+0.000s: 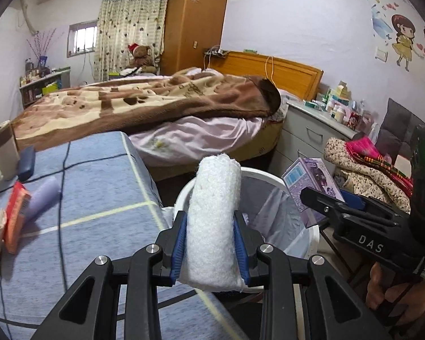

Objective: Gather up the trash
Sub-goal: 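Lift the foam block and purple juice box and carry both over the white mesh bin, then open the left gripper over the bin while the right gripper releases the juice box into it, then move both open grippers from the bin back over the remaining trash, then grasp the patterned snack bag with the left gripper while the right gripper grasps the beige paper bag, then lift the snack bag and paper bag and carry both over the white mesh bin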

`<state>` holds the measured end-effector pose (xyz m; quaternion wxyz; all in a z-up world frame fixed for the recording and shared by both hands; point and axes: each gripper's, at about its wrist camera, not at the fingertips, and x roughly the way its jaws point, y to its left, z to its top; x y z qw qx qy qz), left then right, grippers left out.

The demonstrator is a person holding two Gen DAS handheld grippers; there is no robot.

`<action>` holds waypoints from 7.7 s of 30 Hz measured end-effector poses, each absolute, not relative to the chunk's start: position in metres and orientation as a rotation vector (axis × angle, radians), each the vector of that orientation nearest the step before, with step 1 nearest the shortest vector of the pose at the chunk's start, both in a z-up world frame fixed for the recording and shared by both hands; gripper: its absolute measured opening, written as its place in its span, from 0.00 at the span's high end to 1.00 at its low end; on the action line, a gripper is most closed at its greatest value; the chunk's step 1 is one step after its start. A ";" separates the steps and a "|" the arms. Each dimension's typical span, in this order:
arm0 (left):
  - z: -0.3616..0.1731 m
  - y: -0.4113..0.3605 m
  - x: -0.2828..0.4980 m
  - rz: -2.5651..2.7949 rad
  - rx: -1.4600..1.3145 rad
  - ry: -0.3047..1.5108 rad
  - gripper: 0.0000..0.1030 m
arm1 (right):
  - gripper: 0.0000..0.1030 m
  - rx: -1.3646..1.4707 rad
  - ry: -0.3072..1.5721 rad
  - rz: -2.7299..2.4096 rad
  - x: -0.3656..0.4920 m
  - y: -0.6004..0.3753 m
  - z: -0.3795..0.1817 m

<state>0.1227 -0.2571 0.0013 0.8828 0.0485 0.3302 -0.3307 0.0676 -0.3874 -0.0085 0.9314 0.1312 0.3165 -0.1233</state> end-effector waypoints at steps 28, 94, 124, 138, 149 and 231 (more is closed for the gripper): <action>-0.003 -0.285 0.120 -0.706 0.114 0.701 0.53 | 0.33 0.238 0.685 -0.308 0.067 -0.409 -0.012; -0.030 0.059 0.196 -0.086 -0.081 0.718 0.52 | 0.33 0.147 0.728 0.144 0.191 -0.202 -0.013; -0.076 0.140 0.225 0.051 -0.114 0.859 0.43 | 0.33 0.133 0.864 0.397 0.231 -0.112 -0.038; -0.051 0.166 0.225 -0.001 -0.220 0.796 0.41 | 0.33 -0.089 0.721 0.529 0.232 -0.084 -0.018; -0.074 0.167 0.258 0.044 -0.244 0.890 0.41 | 0.33 -0.119 0.796 0.655 0.245 -0.075 -0.036; 0.015 -0.054 0.136 -0.354 0.003 0.656 0.54 | 0.94 0.170 0.501 0.221 0.098 -0.265 0.017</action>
